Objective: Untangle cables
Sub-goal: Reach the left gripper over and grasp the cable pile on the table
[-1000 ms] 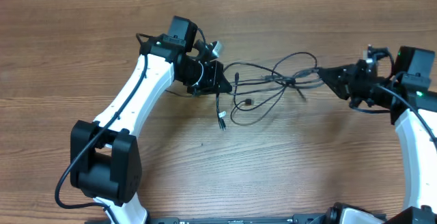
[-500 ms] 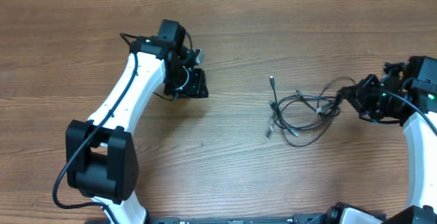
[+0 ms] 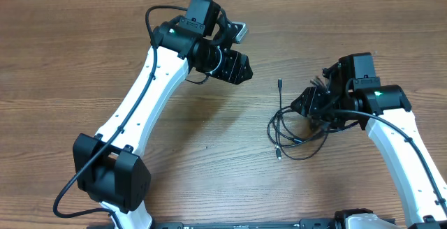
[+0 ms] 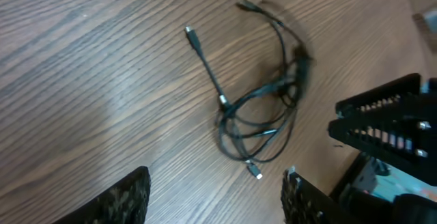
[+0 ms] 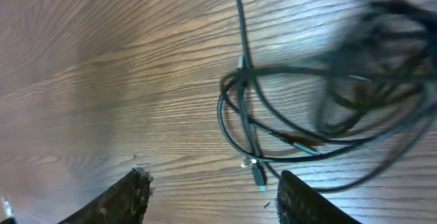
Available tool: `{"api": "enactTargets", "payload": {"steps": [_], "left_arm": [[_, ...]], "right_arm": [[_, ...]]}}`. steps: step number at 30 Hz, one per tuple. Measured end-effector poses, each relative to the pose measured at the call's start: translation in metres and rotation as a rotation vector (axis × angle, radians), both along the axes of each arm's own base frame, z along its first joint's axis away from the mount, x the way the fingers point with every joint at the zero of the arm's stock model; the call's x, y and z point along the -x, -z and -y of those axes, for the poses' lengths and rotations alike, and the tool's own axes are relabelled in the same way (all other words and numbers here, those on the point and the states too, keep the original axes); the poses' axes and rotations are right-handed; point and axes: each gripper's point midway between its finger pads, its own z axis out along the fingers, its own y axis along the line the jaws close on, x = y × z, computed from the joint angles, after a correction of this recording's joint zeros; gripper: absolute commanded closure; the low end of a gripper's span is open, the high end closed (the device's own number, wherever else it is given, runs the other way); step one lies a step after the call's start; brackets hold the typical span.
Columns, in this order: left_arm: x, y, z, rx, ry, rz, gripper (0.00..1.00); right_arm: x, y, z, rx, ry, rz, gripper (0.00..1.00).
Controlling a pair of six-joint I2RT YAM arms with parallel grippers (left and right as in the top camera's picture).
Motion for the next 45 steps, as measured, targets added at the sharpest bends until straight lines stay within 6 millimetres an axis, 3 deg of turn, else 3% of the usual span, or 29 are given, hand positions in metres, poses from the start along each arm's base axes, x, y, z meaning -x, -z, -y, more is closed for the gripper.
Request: {"api": "enactTargets", "payload": {"steps": [5,11,15,19,21,23,26,33,38,40,45], "left_arm": [[0.007,-0.007,0.027,0.043,0.056,0.032,0.34],[0.025,-0.004,0.113,0.14,0.173,0.101,0.32],[0.033,0.022,0.166,0.193,0.201,0.081,0.33],[0.042,0.072,0.194,0.16,0.177,-0.008,0.36],[0.048,0.106,0.198,0.098,0.135,-0.07,0.38],[0.053,0.126,0.197,0.049,0.104,-0.103,0.39],[0.053,0.14,0.193,-0.003,0.045,-0.127,0.39],[0.045,0.141,0.179,-0.062,-0.033,-0.152,0.4],[0.023,0.108,0.155,-0.142,-0.113,-0.146,0.43],[0.011,0.095,0.149,-0.15,-0.144,-0.115,0.48],[0.01,0.097,0.147,-0.162,-0.184,-0.133,0.51]], "right_arm": [[-0.013,-0.016,0.028,-0.004,0.104,0.017,0.36],[-0.035,-0.047,0.118,0.008,0.384,0.106,0.29],[-0.023,-0.045,0.168,0.023,0.537,0.091,0.28],[-0.011,-0.043,0.187,0.026,0.595,0.066,0.28],[-0.008,-0.042,0.19,0.028,0.598,0.06,0.28],[-0.007,-0.042,0.189,0.028,0.591,0.057,0.28],[-0.007,-0.042,0.188,0.027,0.579,0.06,0.28],[-0.008,-0.042,0.185,0.031,0.562,0.064,0.28],[-0.008,-0.042,0.185,0.034,0.556,0.066,0.28],[-0.008,-0.042,0.185,0.034,0.556,0.065,0.28],[-0.008,-0.042,0.185,0.034,0.556,0.066,0.28]]}}
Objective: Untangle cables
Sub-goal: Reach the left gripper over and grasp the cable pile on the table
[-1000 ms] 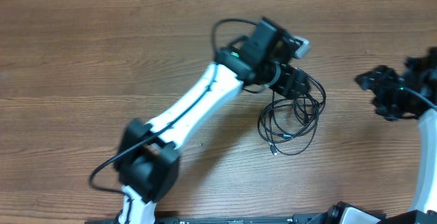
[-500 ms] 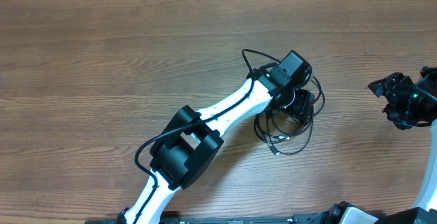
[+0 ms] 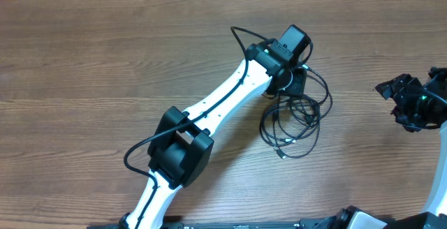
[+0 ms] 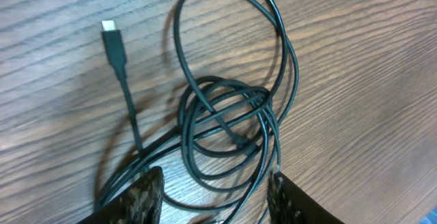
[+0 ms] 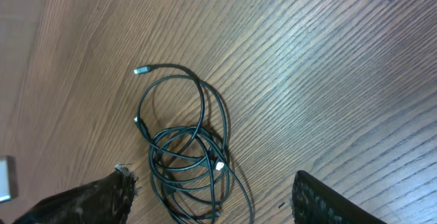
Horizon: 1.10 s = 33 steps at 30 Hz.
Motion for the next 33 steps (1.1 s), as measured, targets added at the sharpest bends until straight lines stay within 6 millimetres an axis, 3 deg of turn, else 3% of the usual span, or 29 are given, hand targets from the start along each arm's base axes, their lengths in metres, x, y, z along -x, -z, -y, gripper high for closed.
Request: {"api": "enactTargets", "payload": {"steps": [6,12,20,27,33], "left_arm": [[0.021,0.034,0.017,-0.031,0.017,-0.069,0.51],[0.031,0.07,0.018,-0.081,0.012,-0.134,0.59],[0.026,0.075,0.012,-0.099,-0.017,-0.134,0.66],[0.025,0.083,-0.01,-0.211,-0.058,-0.12,0.51],[0.02,0.084,-0.016,-0.241,-0.076,-0.092,0.49]], "right_arm": [[0.0,0.0,0.0,0.0,-0.001,0.0,0.28],[0.002,0.001,-0.001,-0.005,-0.002,-0.011,0.28],[0.002,0.001,-0.001,-0.005,-0.003,-0.01,0.28],[0.002,0.001,-0.001,-0.004,-0.002,-0.009,0.28],[0.002,0.001,-0.001,-0.003,-0.002,-0.007,0.28]]}}
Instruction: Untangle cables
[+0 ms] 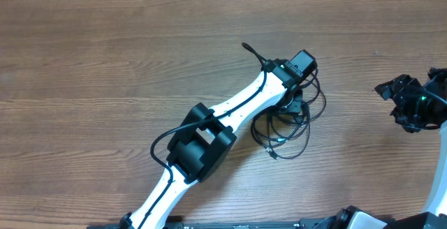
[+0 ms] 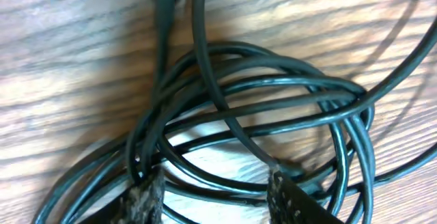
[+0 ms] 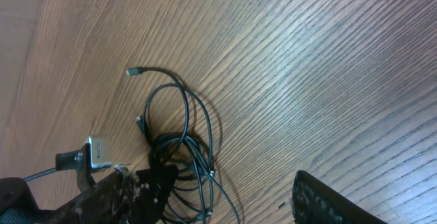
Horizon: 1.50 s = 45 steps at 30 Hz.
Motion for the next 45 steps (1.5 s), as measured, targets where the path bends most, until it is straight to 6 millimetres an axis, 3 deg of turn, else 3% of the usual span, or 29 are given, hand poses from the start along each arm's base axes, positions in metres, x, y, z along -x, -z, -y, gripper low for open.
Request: {"api": "enactTargets", "payload": {"steps": [4,8,11,21,28,35,37,38,39,45], "left_arm": [[0.002,-0.01,-0.016,-0.061,-0.008,-0.03,0.49],[-0.02,-0.035,-0.022,-0.054,-0.043,0.021,0.51],[-0.031,-0.042,-0.024,-0.039,-0.061,0.043,0.56],[-0.017,-0.013,-0.04,-0.104,-0.069,-0.016,0.63],[-0.015,-0.01,-0.036,-0.103,-0.065,-0.009,0.69],[-0.006,0.007,-0.039,-0.111,-0.083,-0.041,0.69],[-0.007,0.009,-0.037,-0.099,-0.084,-0.035,0.77],[-0.008,0.01,-0.036,-0.095,-0.086,-0.032,0.93],[-0.008,0.011,-0.035,-0.091,-0.087,-0.031,0.96],[-0.014,0.009,-0.028,-0.057,-0.087,-0.01,0.96]], "right_arm": [[-0.001,0.0,0.001,0.003,-0.001,0.005,0.28],[-0.001,-0.001,0.001,0.004,0.0,0.006,0.28],[-0.001,0.0,0.001,0.002,0.0,0.004,0.28],[-0.003,0.014,0.002,-0.021,-0.01,-0.039,0.28],[-0.004,0.014,0.001,-0.019,-0.018,-0.037,0.28],[-0.003,0.014,0.0,-0.024,-0.024,-0.036,0.28],[-0.004,0.013,-0.001,-0.03,-0.027,-0.031,0.28],[-0.004,0.013,-0.002,-0.033,-0.028,-0.03,0.28],[-0.004,0.013,-0.002,-0.036,-0.03,-0.028,0.28],[-0.008,0.012,-0.013,-0.043,-0.069,-0.023,0.28]]}}
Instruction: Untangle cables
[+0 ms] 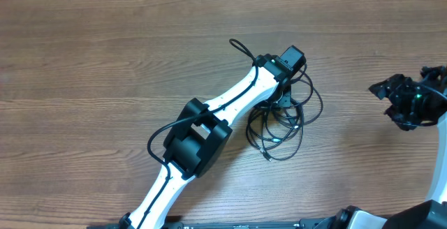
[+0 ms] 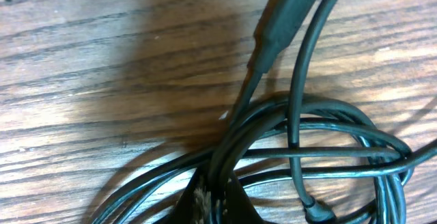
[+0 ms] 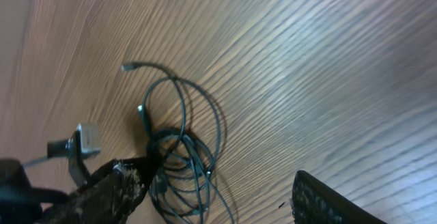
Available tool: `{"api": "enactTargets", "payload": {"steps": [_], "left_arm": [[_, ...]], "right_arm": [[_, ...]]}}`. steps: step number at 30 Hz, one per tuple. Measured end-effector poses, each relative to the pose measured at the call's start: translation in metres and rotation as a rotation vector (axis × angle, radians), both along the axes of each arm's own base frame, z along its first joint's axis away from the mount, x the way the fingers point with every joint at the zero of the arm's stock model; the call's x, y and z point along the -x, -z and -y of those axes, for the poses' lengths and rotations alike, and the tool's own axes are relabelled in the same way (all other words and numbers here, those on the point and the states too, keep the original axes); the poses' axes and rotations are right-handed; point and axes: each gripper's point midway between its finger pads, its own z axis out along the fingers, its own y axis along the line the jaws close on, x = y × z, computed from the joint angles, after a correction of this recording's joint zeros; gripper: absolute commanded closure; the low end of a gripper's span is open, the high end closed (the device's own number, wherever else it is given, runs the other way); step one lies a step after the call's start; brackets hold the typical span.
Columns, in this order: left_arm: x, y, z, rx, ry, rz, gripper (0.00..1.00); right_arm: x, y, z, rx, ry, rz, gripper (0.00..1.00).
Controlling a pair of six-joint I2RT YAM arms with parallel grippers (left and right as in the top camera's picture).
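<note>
A tangle of thin black cables (image 1: 278, 126) lies on the wooden table right of centre, with one plug end (image 1: 268, 157) sticking out toward the front. My left gripper (image 1: 285, 98) is down on the tangle's upper part. In the left wrist view its fingers (image 2: 205, 200) meet around several cable strands (image 2: 321, 149), and a black plug (image 2: 283, 16) lies just beyond them. My right gripper (image 1: 383, 89) hangs open near the right edge, away from the cables; its wrist view shows the tangle (image 3: 179, 157) far off between wide-apart fingers (image 3: 116, 183).
The left arm (image 1: 209, 124) stretches from the front left across the wooden table (image 1: 105, 61) to the tangle. A pale wall strip runs along the table's far edge.
The left gripper, then open with its fingers on either side of the strands, is now shut on them. The tangle has shifted slightly left. The right arm has hardly moved.
First the right gripper was at the tangle while the left hung open far to the left. Then the right was back at the right edge and the left open over the tangle. Then the left fingers were down astride the strands, and now they grip them.
</note>
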Motion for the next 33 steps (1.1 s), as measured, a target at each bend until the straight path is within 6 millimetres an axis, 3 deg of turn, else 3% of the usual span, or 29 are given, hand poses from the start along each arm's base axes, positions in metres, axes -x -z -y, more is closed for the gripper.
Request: {"api": "enactTargets", "payload": {"steps": [4,6,9,15,19,24,28,33], "left_arm": [[-0.001,-0.016,0.002,0.018,0.039,-0.012,0.96],[-0.003,-0.037,0.005,0.047,0.072,-0.004,0.96],[-0.003,-0.088,0.016,0.167,0.148,0.031,0.96],[0.009,-0.176,0.03,0.411,0.345,0.109,0.96],[0.014,-0.193,0.032,0.541,0.466,0.096,0.96],[0.003,-0.207,0.02,0.663,0.495,0.08,0.96],[-0.005,-0.21,0.011,0.684,0.485,0.087,0.96],[-0.001,-0.207,0.016,0.661,0.497,0.092,0.96]], "right_arm": [[-0.005,-0.003,-0.023,-0.025,-0.089,0.022,0.28],[-0.007,-0.005,-0.036,-0.054,-0.14,0.04,0.28],[-0.01,-0.016,-0.062,-0.143,-0.244,0.102,0.29],[-0.012,-0.035,-0.088,-0.271,-0.346,0.207,0.33],[-0.008,-0.04,-0.096,-0.323,-0.368,0.215,0.34],[-0.006,-0.042,-0.1,-0.355,-0.357,0.206,0.35],[-0.01,-0.044,-0.106,-0.372,-0.349,0.203,0.38],[-0.02,-0.045,-0.115,-0.402,-0.342,0.226,0.44]]}}
